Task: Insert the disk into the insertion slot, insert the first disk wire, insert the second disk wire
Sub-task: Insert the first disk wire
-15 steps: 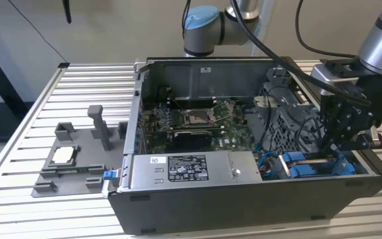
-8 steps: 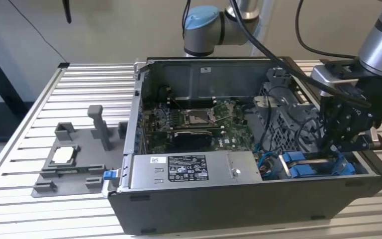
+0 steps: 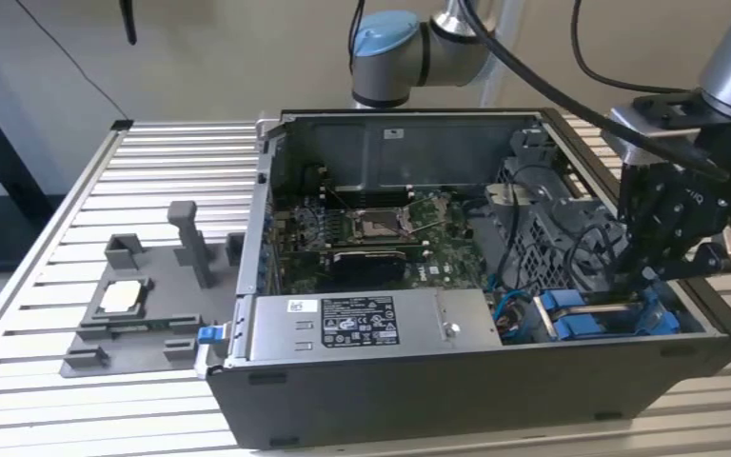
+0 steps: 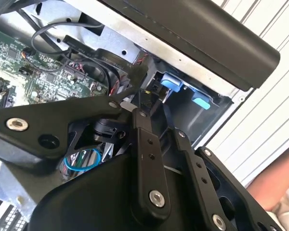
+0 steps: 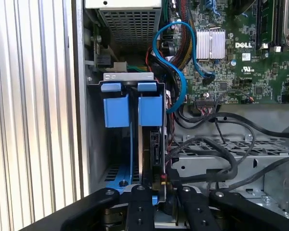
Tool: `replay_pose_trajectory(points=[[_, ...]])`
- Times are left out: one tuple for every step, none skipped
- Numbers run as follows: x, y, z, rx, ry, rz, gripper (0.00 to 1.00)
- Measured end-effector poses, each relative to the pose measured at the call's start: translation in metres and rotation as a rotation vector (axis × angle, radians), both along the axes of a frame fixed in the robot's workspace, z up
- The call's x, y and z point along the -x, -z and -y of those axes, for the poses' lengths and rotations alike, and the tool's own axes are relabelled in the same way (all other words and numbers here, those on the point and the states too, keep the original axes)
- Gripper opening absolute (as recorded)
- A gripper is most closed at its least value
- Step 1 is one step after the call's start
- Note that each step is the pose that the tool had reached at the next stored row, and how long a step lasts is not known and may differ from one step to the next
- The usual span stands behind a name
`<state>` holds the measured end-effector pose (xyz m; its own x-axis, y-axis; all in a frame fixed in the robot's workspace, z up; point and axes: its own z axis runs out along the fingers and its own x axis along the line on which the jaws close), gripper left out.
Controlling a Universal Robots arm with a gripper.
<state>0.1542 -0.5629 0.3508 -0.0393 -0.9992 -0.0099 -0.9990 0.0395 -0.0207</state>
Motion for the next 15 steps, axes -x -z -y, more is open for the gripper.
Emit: replay_pose_trajectory(points=[[0.0, -0.003, 0.0, 0.0, 0.0, 0.0, 0.27], [0.0, -0.0058, -0.0001, 0.0002, 0.0, 0.0, 0.27], [0.0, -0.0084, -0.0003, 0.0001, 0.0, 0.0, 0.27], [0.0, -0.0108, -0.0006, 0.0, 0.0, 0.0, 0.27], [0.0, -0.0129, -0.0009, 0.0, 0.0, 0.0, 0.27], [0.0, -0.0158, -0.0014, 0.0, 0.0, 0.0, 0.27], [0.0, -0.0172, -0.002, 0.0, 0.0, 0.0, 0.27], [0.0, -0.0179, -0.0028, -0.0003, 0.0, 0.0, 0.27], [0.0, -0.0183, -0.0045, 0.0, 0.0, 0.0, 0.27], [-0.0001, -0.0185, -0.0063, 0.0, 0.0, 0.0, 0.27], [-0.0006, -0.0184, -0.0095, 0.0, 0.0, 0.0, 0.27], [-0.0012, -0.0184, -0.0114, 0.0, 0.0, 0.0, 0.27], [-0.0029, -0.0185, -0.014, 0.0001, 0.0, 0.0, 0.27], [-0.0043, -0.0185, -0.0153, 0.0, 0.0, 0.0, 0.27], [-0.0064, -0.0184, -0.0169, 0.0, 0.0, 0.0, 0.27]])
